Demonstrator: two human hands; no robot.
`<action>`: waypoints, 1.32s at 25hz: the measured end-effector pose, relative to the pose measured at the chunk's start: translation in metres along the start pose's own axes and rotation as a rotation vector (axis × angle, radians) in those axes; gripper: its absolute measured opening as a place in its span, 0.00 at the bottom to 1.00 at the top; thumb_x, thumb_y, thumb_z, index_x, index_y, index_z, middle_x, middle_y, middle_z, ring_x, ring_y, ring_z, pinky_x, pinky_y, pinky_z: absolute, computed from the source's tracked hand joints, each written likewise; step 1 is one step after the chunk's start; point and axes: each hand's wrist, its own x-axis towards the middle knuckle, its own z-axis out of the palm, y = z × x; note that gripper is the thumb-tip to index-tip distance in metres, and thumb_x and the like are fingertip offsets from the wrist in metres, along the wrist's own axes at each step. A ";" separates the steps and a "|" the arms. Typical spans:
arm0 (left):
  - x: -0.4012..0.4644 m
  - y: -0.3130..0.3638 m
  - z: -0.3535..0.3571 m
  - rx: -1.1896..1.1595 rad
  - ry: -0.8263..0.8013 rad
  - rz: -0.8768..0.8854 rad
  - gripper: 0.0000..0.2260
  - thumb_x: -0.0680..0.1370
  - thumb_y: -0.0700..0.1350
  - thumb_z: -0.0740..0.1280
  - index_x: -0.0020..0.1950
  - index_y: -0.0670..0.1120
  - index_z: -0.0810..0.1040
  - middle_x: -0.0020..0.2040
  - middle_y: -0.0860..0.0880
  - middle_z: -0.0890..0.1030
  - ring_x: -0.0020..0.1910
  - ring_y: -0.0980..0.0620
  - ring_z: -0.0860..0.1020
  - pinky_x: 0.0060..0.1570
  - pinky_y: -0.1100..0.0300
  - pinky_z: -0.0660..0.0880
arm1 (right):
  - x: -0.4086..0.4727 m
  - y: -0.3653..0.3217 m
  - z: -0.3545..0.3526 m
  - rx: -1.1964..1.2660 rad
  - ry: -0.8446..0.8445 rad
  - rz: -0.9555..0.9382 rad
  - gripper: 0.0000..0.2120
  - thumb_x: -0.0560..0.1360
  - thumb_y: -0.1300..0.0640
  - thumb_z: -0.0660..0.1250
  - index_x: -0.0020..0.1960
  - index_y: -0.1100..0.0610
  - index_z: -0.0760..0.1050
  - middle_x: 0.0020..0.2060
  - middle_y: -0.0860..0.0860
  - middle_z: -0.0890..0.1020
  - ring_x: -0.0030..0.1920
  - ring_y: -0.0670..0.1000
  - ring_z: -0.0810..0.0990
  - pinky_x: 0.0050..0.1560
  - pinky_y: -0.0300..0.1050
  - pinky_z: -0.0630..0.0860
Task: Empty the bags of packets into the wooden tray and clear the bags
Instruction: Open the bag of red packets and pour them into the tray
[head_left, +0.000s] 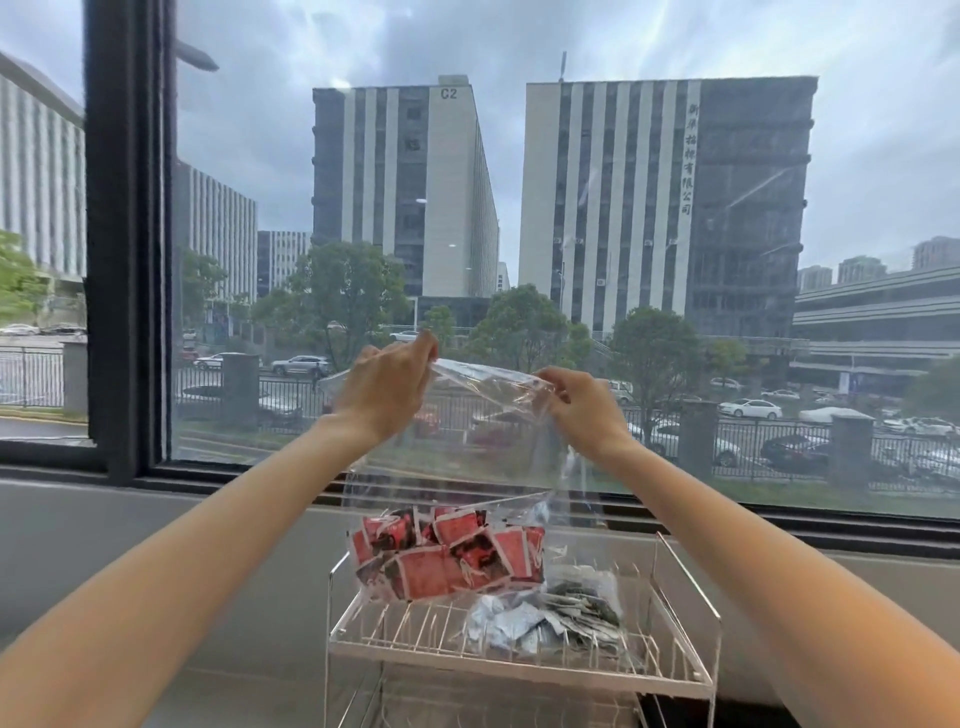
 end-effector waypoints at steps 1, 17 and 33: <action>0.003 0.005 -0.004 -0.008 0.023 0.009 0.10 0.80 0.43 0.52 0.52 0.40 0.70 0.43 0.41 0.80 0.34 0.49 0.71 0.45 0.58 0.62 | -0.002 -0.003 -0.009 -0.005 0.010 -0.007 0.15 0.76 0.64 0.60 0.62 0.57 0.74 0.55 0.56 0.82 0.52 0.55 0.80 0.55 0.53 0.77; -0.193 0.090 0.013 -0.589 -0.355 -0.082 0.14 0.72 0.57 0.64 0.42 0.47 0.80 0.33 0.57 0.81 0.34 0.58 0.80 0.40 0.58 0.78 | -0.241 0.062 -0.039 0.519 -0.388 0.416 0.09 0.76 0.57 0.62 0.45 0.52 0.81 0.38 0.46 0.85 0.41 0.42 0.82 0.45 0.34 0.77; -0.244 0.128 0.032 -0.461 -0.720 -0.041 0.13 0.73 0.56 0.64 0.53 0.52 0.78 0.43 0.51 0.84 0.42 0.55 0.79 0.50 0.52 0.76 | -0.324 0.097 -0.028 0.608 -0.243 0.560 0.07 0.73 0.60 0.66 0.49 0.52 0.79 0.37 0.46 0.85 0.39 0.41 0.82 0.39 0.28 0.74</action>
